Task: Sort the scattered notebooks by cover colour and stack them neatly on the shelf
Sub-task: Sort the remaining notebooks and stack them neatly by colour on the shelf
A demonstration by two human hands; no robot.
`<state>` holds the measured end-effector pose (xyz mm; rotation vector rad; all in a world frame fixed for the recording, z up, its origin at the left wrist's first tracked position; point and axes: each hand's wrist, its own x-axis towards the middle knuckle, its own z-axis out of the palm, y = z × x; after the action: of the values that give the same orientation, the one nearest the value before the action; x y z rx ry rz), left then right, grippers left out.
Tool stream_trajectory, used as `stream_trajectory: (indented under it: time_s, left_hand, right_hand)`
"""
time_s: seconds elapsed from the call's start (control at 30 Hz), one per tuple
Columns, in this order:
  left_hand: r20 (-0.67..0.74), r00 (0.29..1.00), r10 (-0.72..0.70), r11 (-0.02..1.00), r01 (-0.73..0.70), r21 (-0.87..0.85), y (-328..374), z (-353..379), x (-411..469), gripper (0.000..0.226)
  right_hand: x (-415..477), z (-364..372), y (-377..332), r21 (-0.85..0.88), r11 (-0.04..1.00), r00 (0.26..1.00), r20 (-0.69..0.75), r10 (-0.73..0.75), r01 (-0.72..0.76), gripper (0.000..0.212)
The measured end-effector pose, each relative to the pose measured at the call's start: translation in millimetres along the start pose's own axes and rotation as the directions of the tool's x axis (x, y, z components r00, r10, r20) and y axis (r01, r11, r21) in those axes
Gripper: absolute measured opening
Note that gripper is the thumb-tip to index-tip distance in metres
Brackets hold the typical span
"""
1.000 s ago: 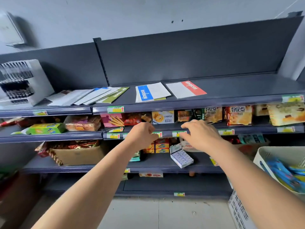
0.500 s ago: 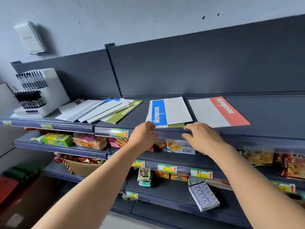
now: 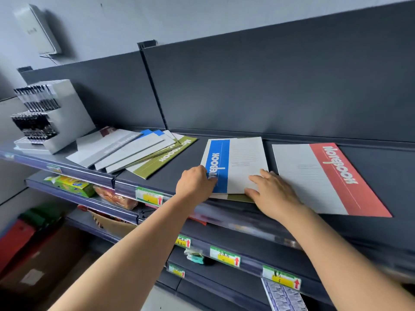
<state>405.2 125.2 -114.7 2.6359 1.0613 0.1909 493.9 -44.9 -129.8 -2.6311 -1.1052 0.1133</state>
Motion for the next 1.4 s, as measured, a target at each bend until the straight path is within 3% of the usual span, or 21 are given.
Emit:
stream_trajectory:
  time_s: [0.13, 0.27, 0.5, 0.7, 0.83, 0.93, 1.0, 1.13, 1.27, 1.4]
  left_hand:
    - [0.000, 1.000, 0.025, 0.993, -0.025, 0.119, 7, 2, 15, 0.050]
    - [0.093, 0.995, -0.028, 0.999, 0.025, 0.034, 3, -6, 29, 0.062]
    - [0.182, 0.983, -0.012, 0.980, 0.048, -0.196, -13, -1, 45, 0.057]
    - [0.078, 0.996, 0.031, 0.974, -0.013, -0.225, -30, 0, 59, 0.039]
    - [-0.013, 1.000, 0.017, 0.992, -0.019, -0.122, -63, -15, 81, 0.037]
    - [0.006, 0.996, 0.085, 0.993, -0.084, -0.081, -98, -29, 98, 0.032]
    - [-0.061, 0.995, 0.084, 0.994, -0.088, -0.068, -127, -41, 113, 0.031]
    - [-0.175, 0.981, 0.084, 0.987, -0.059, 0.147, -194, -70, 157, 0.043]
    - [-0.041, 0.991, 0.126, 0.945, -0.107, 0.310, -243, -91, 192, 0.047]
    - [0.068, 0.981, 0.180, 0.922, -0.192, 0.335, -264, -102, 208, 0.055]
  right_hand:
    - [4, 0, 0, 0.007, 1.000, 1.000, -0.016, -0.015, 0.015, 0.049]
    - [5, -11, -4, -0.008, 1.000, 1.000, 0.020, 0.017, -0.017, 0.049]
    - [7, -13, -13, 0.007, 0.993, 0.993, 0.019, 0.119, -0.120, 0.049]
    - [29, -6, -41, -0.120, 0.981, 0.988, -0.038, 0.151, -0.155, 0.044]
    - [58, 4, -75, -0.160, 0.984, 0.997, 0.000, 0.074, -0.073, 0.049]
    - [79, 15, -115, -0.129, 0.991, 0.999, -0.020, 0.030, -0.032, 0.042]
    - [93, 20, -143, -0.088, 0.996, 0.999, -0.036, 0.000, -0.003, 0.039]
    - [130, 32, -200, -0.079, 0.997, 0.999, -0.023, -0.022, 0.020, 0.038]
    - [169, 51, -240, -0.041, 0.999, 0.999, -0.024, -0.034, 0.033, 0.032]
    - [200, 72, -267, 0.022, 0.996, 0.994, 0.066, -0.084, 0.082, 0.045]
